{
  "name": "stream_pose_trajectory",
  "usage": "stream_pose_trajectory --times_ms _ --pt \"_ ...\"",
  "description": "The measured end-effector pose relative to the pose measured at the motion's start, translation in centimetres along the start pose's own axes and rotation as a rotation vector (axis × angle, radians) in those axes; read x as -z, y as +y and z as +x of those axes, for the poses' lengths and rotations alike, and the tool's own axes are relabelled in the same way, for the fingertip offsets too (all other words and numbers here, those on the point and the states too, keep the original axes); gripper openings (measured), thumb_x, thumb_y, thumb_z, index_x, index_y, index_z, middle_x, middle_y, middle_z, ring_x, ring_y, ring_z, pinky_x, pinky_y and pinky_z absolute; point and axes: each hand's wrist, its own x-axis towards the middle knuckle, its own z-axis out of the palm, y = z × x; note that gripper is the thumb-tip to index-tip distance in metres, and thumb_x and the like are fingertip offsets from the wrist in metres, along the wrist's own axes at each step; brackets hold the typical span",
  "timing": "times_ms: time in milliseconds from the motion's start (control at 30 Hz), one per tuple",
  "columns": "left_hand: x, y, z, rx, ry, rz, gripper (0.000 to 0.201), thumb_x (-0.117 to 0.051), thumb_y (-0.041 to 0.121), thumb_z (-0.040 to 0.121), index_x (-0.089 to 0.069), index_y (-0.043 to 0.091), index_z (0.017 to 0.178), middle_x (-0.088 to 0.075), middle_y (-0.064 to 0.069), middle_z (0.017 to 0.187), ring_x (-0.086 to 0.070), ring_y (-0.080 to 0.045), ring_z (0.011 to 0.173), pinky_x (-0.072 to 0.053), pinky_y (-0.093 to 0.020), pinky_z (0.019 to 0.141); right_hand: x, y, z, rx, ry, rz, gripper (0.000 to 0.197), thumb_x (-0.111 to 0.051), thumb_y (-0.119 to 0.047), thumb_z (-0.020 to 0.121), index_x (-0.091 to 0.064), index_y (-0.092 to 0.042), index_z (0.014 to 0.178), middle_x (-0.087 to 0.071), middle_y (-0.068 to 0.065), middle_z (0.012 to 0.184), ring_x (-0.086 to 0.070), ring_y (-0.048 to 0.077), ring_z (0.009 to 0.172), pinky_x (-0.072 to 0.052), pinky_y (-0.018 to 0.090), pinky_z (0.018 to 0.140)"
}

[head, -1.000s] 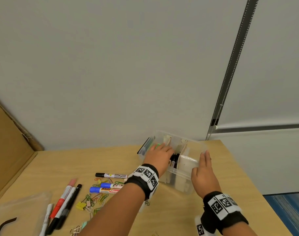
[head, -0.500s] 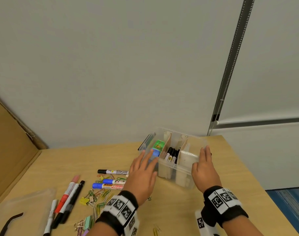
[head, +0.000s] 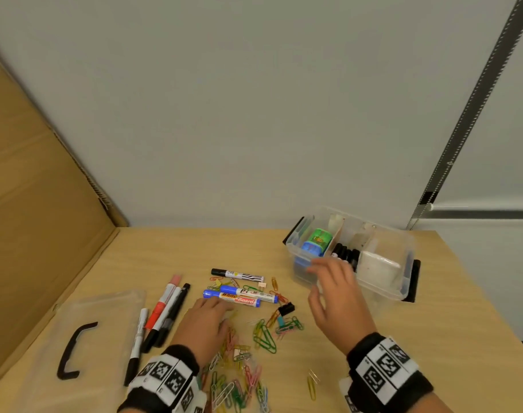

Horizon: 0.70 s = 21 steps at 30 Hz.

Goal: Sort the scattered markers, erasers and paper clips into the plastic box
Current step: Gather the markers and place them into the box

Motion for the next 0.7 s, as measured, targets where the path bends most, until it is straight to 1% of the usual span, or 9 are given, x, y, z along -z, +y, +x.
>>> stream_pose_trajectory --times_ms 67,133,167,233,333,433,533,633,700 --pt "0.0 -0.3 1.2 -0.018 -0.017 0.06 0.041 -0.04 0.027 0.097 -0.041 0.03 0.137 -0.043 0.007 0.141 -0.035 -0.016 0.13 -0.034 -0.032 0.108 -2.2 -1.4 0.4 0.045 -0.108 0.042 0.024 -0.042 -0.023 0.088 -0.058 -0.022 0.107 -0.054 -0.008 0.108 -0.048 0.011 0.103 -0.045 0.024 0.089" --pt "-0.1 -0.3 2.4 -0.035 -0.038 0.117 0.043 -0.04 0.022 0.098 -0.039 0.029 0.14 -0.04 0.005 0.144 -0.034 -0.018 0.132 -0.034 -0.034 0.109 -4.4 -2.4 1.2 0.082 -0.231 0.029 0.025 -0.047 -0.017 0.089 -0.058 -0.019 0.111 -0.056 -0.004 0.108 -0.053 0.016 0.099 -0.047 0.026 0.081" --pt "-0.2 -0.2 3.0 -0.033 -0.049 0.153 0.044 -0.041 0.018 0.098 -0.038 0.028 0.14 -0.04 0.003 0.145 -0.035 -0.019 0.132 -0.035 -0.034 0.108 -5.5 -2.7 1.6 0.084 -0.307 0.009 0.031 -0.048 -0.013 0.089 -0.055 -0.018 0.119 -0.055 -0.001 0.115 -0.052 0.019 0.104 -0.047 0.028 0.084" --pt "-0.4 -0.1 4.1 -0.014 -0.067 0.224 0.047 -0.043 0.01 0.095 -0.04 0.026 0.139 -0.041 0.0 0.143 -0.036 -0.022 0.129 -0.038 -0.036 0.104 -7.3 -3.2 2.3 0.053 -0.468 -0.046 0.048 -0.047 -0.006 0.089 -0.041 -0.015 0.136 -0.045 0.004 0.132 -0.043 0.024 0.118 -0.042 0.033 0.095" --pt "-0.5 0.1 5.4 -0.007 -0.092 0.292 0.044 -0.045 0.007 0.091 -0.047 0.022 0.132 -0.045 -0.004 0.137 -0.039 -0.026 0.126 -0.041 -0.038 0.1 -8.7 -3.9 2.7 0.004 -0.64 -0.185 0.062 -0.049 -0.004 0.088 -0.026 -0.012 0.145 -0.035 0.009 0.143 -0.035 0.027 0.128 -0.037 0.037 0.102" --pt "-0.3 0.5 6.1 -0.004 -0.15 0.335 0.039 -0.046 0.006 0.09 -0.052 0.018 0.126 -0.047 -0.007 0.133 -0.041 -0.027 0.124 -0.042 -0.038 0.097 -9.7 -4.1 2.8 -0.019 -0.654 -0.284 0.058 -0.049 -0.006 0.089 -0.029 -0.012 0.143 -0.037 0.01 0.141 -0.036 0.028 0.127 -0.036 0.038 0.102" --pt "-0.4 0.9 6.6 0.033 -0.21 0.404 0.029 -0.047 0.011 0.092 -0.055 0.015 0.12 -0.047 -0.01 0.132 -0.04 -0.031 0.124 -0.042 -0.041 0.096 -10.0 -3.9 2.9 -0.048 -0.625 -0.318 0.053 -0.05 -0.008 0.087 -0.036 -0.014 0.138 -0.04 0.009 0.138 -0.038 0.028 0.125 -0.033 0.039 0.103" --pt "-0.4 1.3 6.9 0.055 -0.248 0.448 0.028 -0.046 0.015 0.094 -0.053 0.014 0.122 -0.047 -0.01 0.134 -0.039 -0.031 0.126 -0.043 -0.042 0.097 -9.5 -3.8 3.2 -0.085 -0.55 -0.202 0.043 -0.046 -0.012 0.089 -0.044 -0.016 0.132 -0.045 0.006 0.133 -0.042 0.025 0.12 -0.035 0.036 0.1" --pt "-0.3 1.4 6.9 0.035 -0.227 0.442 0.032 -0.045 0.014 0.095 -0.049 0.015 0.126 -0.046 -0.009 0.136 -0.039 -0.03 0.126 -0.043 -0.041 0.097 -8.3 -3.7 3.3 -0.122 -0.436 -0.025 0.033 -0.045 -0.018 0.092 -0.051 -0.017 0.124 -0.051 0.004 0.122 -0.05 0.02 0.11 -0.042 0.031 0.092"
